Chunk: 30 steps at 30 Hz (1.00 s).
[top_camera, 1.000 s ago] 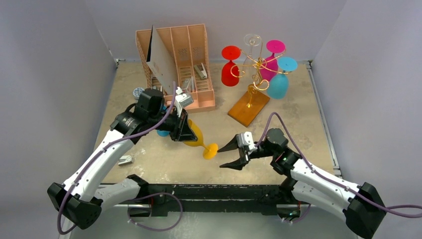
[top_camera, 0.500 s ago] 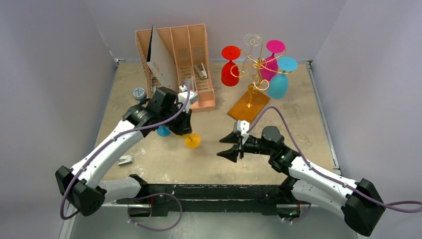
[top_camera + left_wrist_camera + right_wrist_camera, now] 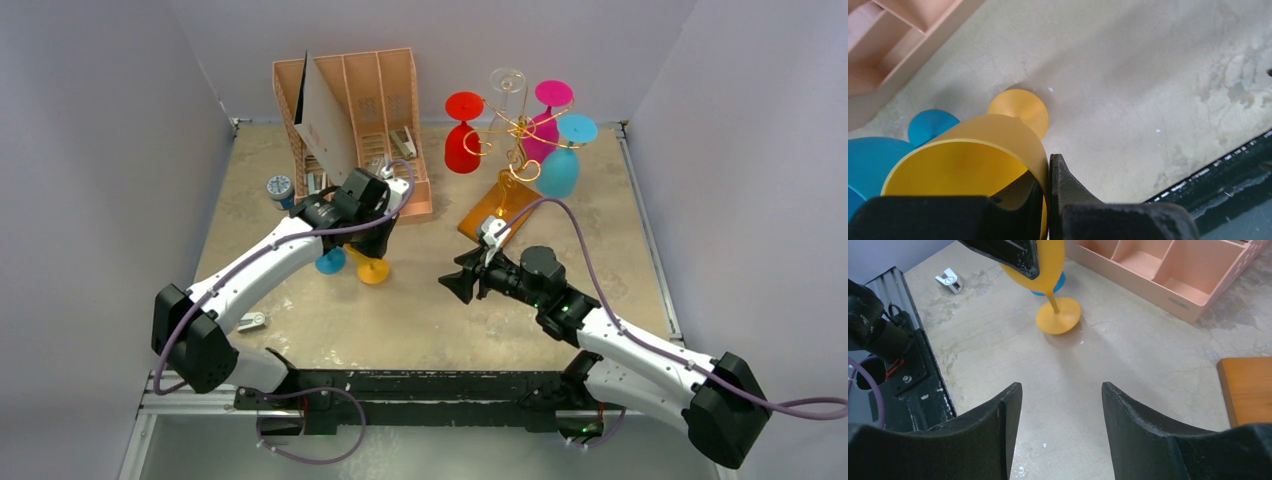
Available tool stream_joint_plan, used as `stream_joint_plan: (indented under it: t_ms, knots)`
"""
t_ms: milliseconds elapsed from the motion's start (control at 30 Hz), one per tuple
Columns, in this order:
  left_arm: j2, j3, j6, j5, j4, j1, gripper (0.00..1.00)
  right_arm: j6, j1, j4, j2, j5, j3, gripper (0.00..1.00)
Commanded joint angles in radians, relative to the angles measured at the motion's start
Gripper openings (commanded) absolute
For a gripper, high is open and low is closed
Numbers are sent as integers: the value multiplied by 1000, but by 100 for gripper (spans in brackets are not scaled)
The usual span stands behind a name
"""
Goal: Take the wine glass off the wine glass rack
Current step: Place the wine glass at the center of the board.
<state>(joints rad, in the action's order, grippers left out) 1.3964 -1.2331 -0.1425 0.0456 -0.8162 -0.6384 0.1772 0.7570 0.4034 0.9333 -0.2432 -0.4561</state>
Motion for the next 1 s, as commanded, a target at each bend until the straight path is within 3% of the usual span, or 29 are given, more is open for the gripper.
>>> stream_joint_plan:
  t_ms: [0,433,967]
  knots:
    - [25,-57,28,-85,89,-2,0,12,-2,15,-45,46,-23,63]
    - [157,-144,53,-129,50,1,0,2,-2,-2,-97,60,-13,67]
    - [174,-140,25,-163,85,49,0,56,-1,43,-35,71,-30,69]
